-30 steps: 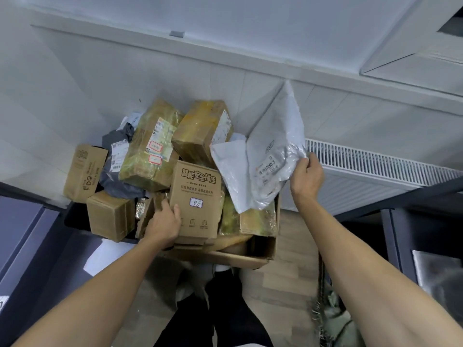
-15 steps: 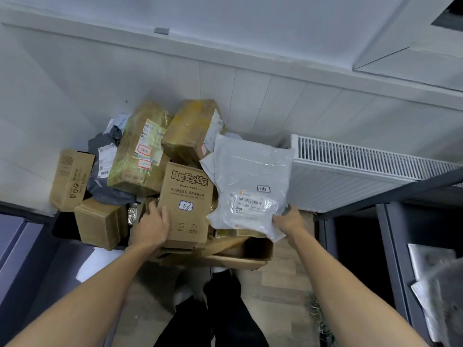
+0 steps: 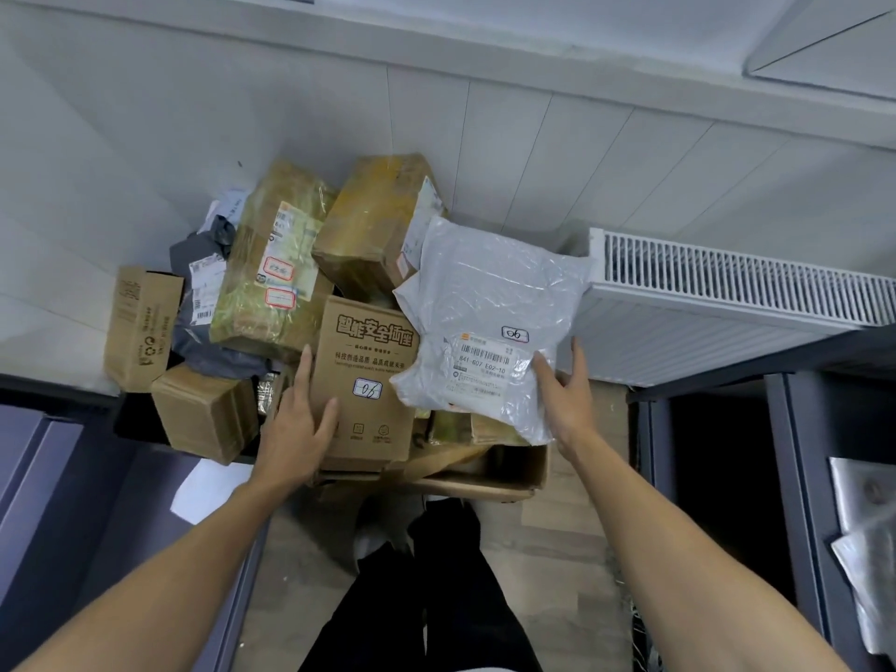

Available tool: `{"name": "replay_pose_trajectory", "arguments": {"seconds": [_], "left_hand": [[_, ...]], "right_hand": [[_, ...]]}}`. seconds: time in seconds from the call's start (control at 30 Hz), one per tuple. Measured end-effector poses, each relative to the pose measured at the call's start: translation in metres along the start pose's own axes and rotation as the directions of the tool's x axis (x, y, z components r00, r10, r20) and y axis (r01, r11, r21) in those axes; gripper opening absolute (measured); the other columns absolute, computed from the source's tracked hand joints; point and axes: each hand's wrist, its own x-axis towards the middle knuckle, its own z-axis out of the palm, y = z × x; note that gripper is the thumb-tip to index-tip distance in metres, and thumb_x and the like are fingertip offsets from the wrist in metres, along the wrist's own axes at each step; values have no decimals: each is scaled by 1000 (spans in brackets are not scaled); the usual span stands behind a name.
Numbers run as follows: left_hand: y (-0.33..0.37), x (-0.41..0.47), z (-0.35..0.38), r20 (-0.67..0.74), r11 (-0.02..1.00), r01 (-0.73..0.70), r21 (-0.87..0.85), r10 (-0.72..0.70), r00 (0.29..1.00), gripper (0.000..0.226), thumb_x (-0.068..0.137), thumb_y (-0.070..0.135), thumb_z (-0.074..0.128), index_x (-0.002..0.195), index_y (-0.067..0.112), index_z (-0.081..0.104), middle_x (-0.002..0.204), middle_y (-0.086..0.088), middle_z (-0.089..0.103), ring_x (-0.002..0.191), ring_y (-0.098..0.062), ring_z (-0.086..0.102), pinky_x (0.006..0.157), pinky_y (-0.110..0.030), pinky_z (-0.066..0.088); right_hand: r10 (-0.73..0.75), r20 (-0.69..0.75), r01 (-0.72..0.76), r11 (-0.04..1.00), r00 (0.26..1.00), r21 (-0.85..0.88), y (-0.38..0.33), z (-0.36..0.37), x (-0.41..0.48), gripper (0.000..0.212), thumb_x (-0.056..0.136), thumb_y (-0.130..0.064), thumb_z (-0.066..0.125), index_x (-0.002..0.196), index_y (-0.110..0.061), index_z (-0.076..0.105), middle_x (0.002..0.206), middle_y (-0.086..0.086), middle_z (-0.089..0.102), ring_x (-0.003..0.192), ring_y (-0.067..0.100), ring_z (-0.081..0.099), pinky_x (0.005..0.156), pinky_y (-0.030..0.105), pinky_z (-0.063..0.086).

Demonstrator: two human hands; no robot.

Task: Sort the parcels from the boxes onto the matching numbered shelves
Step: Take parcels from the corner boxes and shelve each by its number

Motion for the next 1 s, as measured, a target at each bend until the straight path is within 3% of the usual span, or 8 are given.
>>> {"name": "replay_pose_trajectory", "arguments": {"seconds": [0.13,0.2,0.3,0.43,0.6,0.73,0.9,1.0], "left_hand": [[2,-2,2,-26,996,-85,39,87,996,71,103,40,42,152,56,-8,152,-9,39,132,-30,46,102,-56,46],[2,-3,2,-24,990,-123,75,125,992,62,104,42,36,151,58,-1,146,-10,44,124,-31,50,96,-55,49],[-1,-3,1,16,991,-129,36,128,992,56,101,50,36,149,63,8,143,-8,43,123,-30,50,97,-56,49],[-1,-3,-5,93,994,-93,-53,98,991,83,86,57,63,148,64,8,146,-7,36,129,-26,45,105,-51,47],[2,-3,-12,99,995,-86,-56,92,991,99,69,67,70,148,63,11,137,-9,35,126,-26,44,107,-45,44],[10,-6,-17,88,992,-114,-52,119,989,99,70,62,76,147,63,14,129,-6,35,116,-20,43,106,-40,44],[16,-15,-26,72,990,-138,-38,141,987,97,75,52,81,147,63,17,127,-4,32,118,-23,45,107,-43,44],[21,-23,-37,37,985,-157,-77,160,986,96,75,47,82,146,63,19,126,-2,33,116,-18,41,109,-41,41]], "right_hand": [[-42,82,38,998,996,52,0,5,1,82,86,-59,69,152,-54,19,151,-10,46,134,17,50,111,46,43],[-72,136,74,997,988,-7,-3,8,0,94,80,-45,81,151,-54,21,157,-12,39,137,16,47,110,49,44],[-106,180,119,991,978,-66,0,9,2,94,81,-25,84,152,-50,27,157,-12,36,138,15,44,111,46,44],[-106,229,127,988,968,-83,6,5,2,99,77,-18,87,152,-48,29,151,-9,42,129,15,52,105,47,50],[-114,265,145,984,958,-102,8,-5,-3,97,82,-1,79,153,-43,28,154,-7,39,127,18,54,95,41,57],[-137,230,167,979,964,-120,3,-12,-10,88,88,3,71,152,-42,31,148,-5,42,117,14,58,78,19,57],[-168,214,195,974,962,-115,-7,-19,-21,84,88,-2,72,142,-55,35,146,-3,49,121,23,60,96,51,55],[-201,201,224,970,959,-96,-16,-25,-31,83,89,-3,71,140,-59,36,146,-2,49,121,27,60,94,55,56]]}}
